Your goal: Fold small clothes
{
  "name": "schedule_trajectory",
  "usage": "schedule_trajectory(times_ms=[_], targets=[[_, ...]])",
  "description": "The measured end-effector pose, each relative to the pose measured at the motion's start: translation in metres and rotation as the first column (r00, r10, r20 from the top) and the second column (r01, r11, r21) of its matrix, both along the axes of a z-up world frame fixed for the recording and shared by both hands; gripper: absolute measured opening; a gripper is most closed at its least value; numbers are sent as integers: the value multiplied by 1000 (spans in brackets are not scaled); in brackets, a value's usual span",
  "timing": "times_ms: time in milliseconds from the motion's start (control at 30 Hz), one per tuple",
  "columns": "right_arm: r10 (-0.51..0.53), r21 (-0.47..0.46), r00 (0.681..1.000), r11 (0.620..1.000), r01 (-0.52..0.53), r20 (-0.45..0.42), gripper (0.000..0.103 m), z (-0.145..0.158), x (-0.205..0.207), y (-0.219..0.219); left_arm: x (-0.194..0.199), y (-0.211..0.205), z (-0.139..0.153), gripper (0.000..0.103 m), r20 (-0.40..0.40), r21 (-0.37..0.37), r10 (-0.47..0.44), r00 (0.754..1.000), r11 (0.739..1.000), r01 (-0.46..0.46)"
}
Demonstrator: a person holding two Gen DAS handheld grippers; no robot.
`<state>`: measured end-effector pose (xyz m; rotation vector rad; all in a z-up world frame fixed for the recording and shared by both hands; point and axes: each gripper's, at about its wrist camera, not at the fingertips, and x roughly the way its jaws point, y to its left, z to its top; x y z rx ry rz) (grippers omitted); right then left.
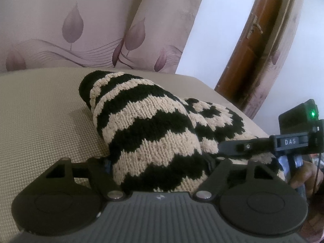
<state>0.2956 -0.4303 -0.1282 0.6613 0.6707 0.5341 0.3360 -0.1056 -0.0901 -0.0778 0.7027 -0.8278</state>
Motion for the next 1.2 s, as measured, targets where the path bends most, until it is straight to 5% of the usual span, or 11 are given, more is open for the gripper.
schedule_trajectory(times_ms=[433,667,1200], targets=[[27,22,999,999,-26,-44,77,-4,16,4,16,-1,-6,94,-47,-10,-3,999,1000,2],[25,-31,1000,999,-25,-6,55,2,10,11,11,-2,-6,76,-11,-25,-3,1000,1000,3],[-48,79,999,996,48,-2,48,11,-24,20,-14,3,9,68,43,27,43,998,999,-45]])
